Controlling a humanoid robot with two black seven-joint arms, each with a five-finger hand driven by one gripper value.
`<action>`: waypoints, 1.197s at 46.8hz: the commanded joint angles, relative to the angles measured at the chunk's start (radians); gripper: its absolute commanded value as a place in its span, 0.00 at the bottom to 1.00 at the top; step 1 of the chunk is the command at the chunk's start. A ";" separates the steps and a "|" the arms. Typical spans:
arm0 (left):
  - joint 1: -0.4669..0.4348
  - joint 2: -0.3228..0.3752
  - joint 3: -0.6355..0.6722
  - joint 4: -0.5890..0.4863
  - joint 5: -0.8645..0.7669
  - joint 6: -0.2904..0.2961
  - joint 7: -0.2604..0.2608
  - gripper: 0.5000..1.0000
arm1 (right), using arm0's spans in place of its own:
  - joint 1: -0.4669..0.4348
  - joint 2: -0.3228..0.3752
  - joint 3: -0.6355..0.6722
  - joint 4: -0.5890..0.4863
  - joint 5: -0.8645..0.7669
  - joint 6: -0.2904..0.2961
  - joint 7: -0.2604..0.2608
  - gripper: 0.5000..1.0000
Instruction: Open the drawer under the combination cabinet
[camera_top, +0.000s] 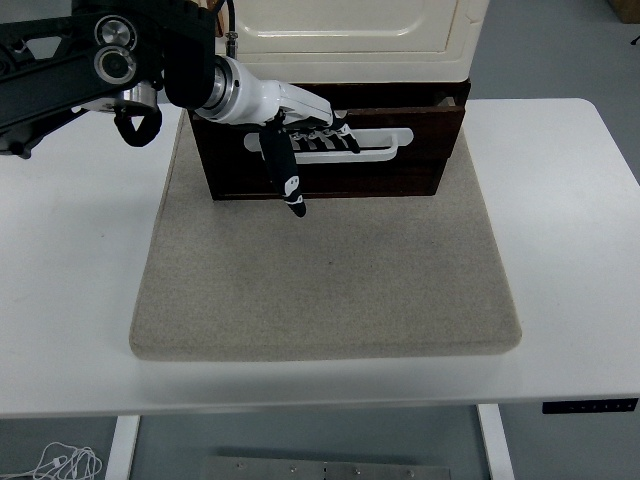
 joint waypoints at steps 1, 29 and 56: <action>0.000 0.003 -0.005 0.000 -0.009 -0.016 0.000 1.00 | 0.000 0.000 0.000 0.000 0.000 0.001 0.000 0.85; 0.000 0.005 -0.046 0.000 -0.029 -0.116 0.000 1.00 | 0.000 0.000 0.000 0.000 0.000 -0.001 0.000 0.86; -0.003 0.005 -0.078 -0.001 -0.088 -0.124 0.000 1.00 | 0.000 0.000 0.000 0.000 0.000 0.001 0.000 0.85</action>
